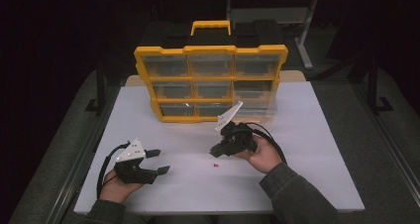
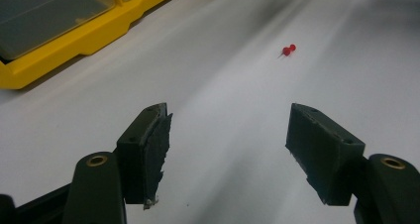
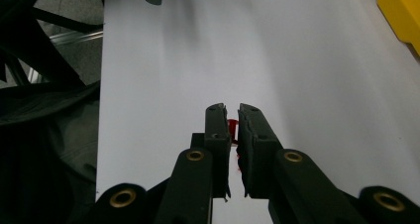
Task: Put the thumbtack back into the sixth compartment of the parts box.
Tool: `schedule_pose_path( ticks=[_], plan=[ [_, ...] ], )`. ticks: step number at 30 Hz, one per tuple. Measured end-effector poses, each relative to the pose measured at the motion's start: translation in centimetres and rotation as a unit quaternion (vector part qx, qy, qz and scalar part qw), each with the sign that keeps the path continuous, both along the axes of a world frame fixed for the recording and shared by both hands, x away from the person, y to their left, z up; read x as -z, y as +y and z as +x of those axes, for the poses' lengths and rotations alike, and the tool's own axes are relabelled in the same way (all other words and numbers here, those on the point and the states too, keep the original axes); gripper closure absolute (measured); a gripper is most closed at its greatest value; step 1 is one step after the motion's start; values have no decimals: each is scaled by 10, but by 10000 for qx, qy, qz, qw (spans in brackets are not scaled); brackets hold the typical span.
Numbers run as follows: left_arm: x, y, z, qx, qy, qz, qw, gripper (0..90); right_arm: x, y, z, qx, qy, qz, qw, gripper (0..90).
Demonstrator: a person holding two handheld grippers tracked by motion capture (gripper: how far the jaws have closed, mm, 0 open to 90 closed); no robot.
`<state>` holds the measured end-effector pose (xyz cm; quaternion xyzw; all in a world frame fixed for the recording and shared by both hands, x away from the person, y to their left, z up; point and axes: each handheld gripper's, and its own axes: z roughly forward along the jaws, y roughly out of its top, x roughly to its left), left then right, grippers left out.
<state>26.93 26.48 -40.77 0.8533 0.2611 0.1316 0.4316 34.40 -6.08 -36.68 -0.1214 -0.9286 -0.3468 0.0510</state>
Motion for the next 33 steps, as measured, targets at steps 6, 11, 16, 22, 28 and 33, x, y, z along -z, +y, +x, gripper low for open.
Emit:
schedule_pose_path(
  ticks=[6, 11, 16, 22, 28, 33],
  plan=[
    [0, 0, 0, 7, 17, 17, 10000, 327, -9, -6, 3, -1, -13, 132, 9999, 820],
    [0, 0, 0, 4, 14, 18, 10000, 328, -20, -11, 4, 29, 10, 185, 9998, 820],
    [-1, 1, 0, 3, -12, -4, 10000, 328, -30, -14, 4, 17, -66, 249, 9997, 821],
    [0, 0, 0, 1, 13, 21, 10000, 327, -41, -17, 6, 7, -114, 287, 9995, 821],
    [0, 0, 0, 8, 27, 39, 10000, 327, -52, -23, 6, 83, -64, 320, 9994, 821],
    [0, 0, 0, -18, 12, -17, 10000, 327, -61, -26, 6, -5, -225, 392, 9990, 821]
  ],
)
